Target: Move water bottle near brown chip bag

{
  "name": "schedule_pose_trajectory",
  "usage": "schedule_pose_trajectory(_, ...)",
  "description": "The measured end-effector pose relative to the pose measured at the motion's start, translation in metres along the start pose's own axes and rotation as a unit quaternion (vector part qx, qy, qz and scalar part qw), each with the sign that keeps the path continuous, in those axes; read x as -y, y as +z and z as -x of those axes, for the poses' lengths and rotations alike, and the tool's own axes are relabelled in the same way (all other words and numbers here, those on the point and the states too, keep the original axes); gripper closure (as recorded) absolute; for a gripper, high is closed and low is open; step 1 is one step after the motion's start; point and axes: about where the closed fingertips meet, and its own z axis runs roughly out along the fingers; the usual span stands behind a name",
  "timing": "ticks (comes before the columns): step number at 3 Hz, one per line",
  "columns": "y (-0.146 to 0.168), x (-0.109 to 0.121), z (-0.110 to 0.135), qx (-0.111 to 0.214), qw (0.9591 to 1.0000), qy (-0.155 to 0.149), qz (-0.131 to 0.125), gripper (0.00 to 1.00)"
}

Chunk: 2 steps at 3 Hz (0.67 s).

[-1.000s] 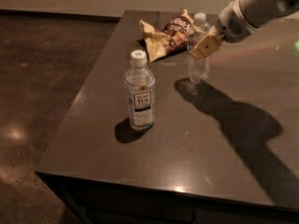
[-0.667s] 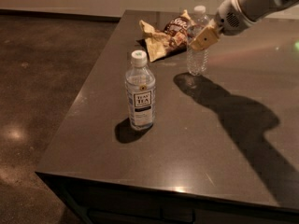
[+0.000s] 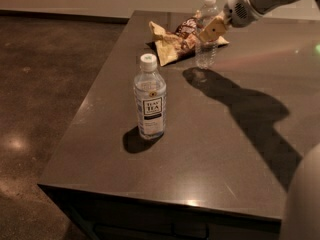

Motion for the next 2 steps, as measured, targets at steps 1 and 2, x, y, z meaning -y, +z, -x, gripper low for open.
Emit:
schedule_pose_trajectory(1,0.015,0.013,0.006,0.0,0.9998,0.022,-0.004,1.0)
schedule_pose_trajectory(2,0.03,0.022,0.009,0.004,0.999,0.044,0.0,1.0)
